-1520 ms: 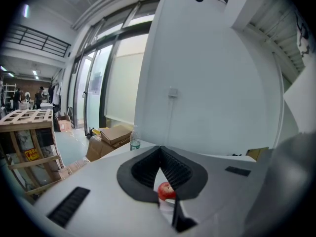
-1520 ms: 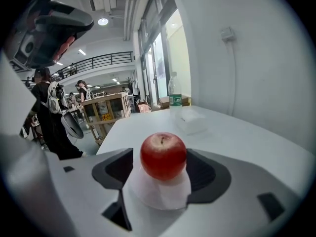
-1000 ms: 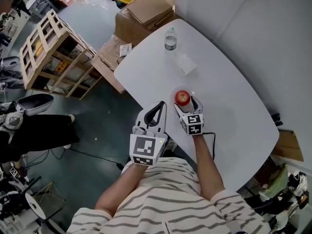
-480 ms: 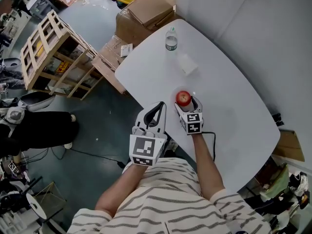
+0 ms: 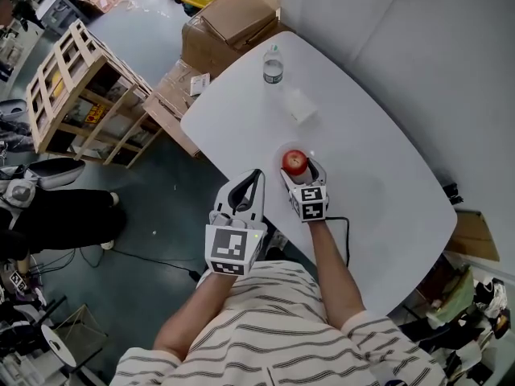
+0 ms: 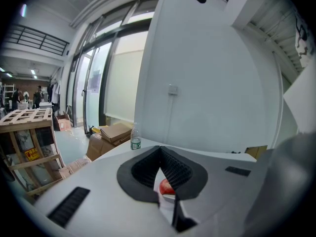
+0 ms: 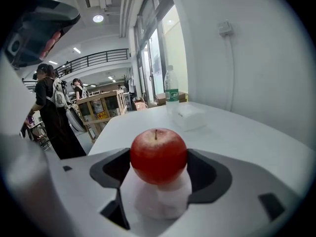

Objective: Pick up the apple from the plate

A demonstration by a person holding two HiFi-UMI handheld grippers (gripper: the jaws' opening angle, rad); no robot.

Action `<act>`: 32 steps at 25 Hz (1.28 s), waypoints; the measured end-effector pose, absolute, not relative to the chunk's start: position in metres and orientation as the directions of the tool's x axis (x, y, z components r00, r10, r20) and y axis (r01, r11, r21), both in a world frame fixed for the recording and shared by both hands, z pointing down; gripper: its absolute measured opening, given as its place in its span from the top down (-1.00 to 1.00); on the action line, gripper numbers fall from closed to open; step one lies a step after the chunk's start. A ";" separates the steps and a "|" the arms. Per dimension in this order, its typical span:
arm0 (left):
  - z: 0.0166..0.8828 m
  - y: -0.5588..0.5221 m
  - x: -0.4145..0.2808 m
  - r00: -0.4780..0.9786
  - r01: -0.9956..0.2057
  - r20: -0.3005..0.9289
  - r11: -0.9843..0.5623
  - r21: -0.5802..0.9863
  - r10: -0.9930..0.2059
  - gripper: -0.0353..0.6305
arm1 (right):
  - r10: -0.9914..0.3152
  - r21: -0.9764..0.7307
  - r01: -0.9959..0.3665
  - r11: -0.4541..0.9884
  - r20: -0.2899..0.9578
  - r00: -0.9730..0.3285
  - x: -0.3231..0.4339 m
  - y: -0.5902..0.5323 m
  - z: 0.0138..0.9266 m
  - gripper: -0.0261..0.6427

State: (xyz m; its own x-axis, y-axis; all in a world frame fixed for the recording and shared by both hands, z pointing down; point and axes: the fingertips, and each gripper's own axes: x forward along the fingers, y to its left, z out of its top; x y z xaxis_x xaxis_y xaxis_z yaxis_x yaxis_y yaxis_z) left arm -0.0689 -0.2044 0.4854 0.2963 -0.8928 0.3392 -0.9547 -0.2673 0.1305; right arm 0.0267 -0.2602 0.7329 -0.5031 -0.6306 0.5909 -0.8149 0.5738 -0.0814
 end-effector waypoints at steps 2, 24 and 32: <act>0.486 -0.205 -0.069 0.298 -0.954 0.338 -0.269 0.132 -0.893 0.88 | -0.637 -0.086 -0.821 0.565 0.587 -0.500 0.029 -0.261 0.728 -0.18; 0.463 -0.195 -0.059 0.319 -0.948 0.292 -0.298 0.114 -0.902 0.88 | -0.721 -0.133 -0.837 0.530 0.450 -0.528 0.034 -0.247 0.599 -0.18; 0.454 -0.193 -0.070 0.301 -0.953 0.265 -0.282 0.109 -0.916 0.88 | -0.751 -0.110 -0.832 0.544 0.378 -0.541 0.022 -0.246 0.537 -0.19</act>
State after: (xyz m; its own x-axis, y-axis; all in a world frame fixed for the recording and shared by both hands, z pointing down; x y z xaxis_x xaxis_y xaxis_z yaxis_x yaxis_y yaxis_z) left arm -0.0705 -0.1929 0.4539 0.3012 -0.9160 0.2649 -0.9532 -0.2820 0.1088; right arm 0.0218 -0.2462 0.5370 -0.5409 -0.7514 0.3780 -0.8320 0.5438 -0.1097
